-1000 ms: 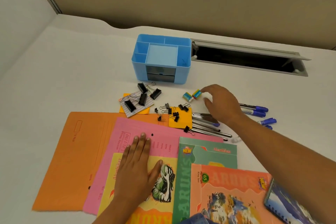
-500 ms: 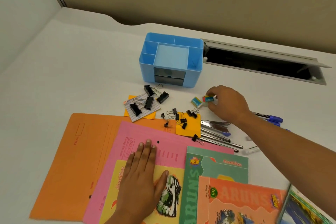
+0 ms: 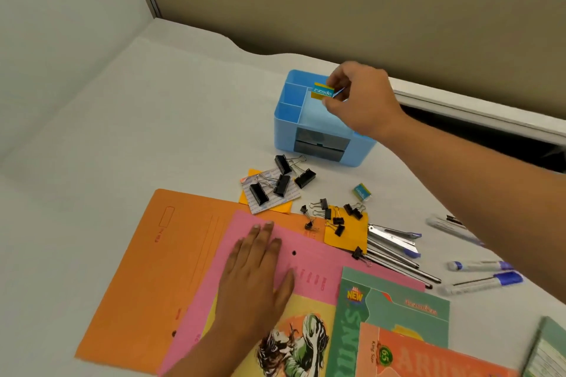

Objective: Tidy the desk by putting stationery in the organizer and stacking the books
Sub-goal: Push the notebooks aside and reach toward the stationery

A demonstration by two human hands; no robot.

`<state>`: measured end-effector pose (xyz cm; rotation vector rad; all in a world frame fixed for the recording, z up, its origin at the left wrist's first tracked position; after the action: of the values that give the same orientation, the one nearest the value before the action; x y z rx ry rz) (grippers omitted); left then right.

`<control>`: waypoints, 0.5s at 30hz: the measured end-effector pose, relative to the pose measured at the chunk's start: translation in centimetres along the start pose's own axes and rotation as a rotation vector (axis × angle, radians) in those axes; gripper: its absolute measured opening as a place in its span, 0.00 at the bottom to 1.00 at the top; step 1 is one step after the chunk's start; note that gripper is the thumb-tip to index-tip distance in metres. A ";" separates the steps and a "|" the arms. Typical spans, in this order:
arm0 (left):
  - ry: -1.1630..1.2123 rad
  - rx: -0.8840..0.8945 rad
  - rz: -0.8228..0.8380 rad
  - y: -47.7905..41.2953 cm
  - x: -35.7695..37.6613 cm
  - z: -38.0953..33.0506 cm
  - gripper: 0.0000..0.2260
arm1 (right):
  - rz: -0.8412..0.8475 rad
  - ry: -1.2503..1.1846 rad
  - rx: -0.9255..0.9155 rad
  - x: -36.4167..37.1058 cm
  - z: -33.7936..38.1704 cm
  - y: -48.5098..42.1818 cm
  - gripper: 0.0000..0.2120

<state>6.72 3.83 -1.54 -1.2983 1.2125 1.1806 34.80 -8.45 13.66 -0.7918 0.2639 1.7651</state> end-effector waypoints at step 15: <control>0.024 -0.049 0.007 -1.5 0.5 0.6 0.24 | 0.054 0.120 0.042 4.7 -0.5 -4.0 0.16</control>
<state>8.23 4.49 -2.01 -1.3490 1.2128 1.2090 37.91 -3.76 11.22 -0.8688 0.4052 1.7594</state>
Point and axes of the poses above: each hand's wrist, its own y-axis away from the middle knuckle, its own x-axis out of the palm, z = x × y, the point moved 5 cm from there along -y, towards the middle knuckle, and after that the axes turned 14 degrees about -y, right-handed, at the moved point
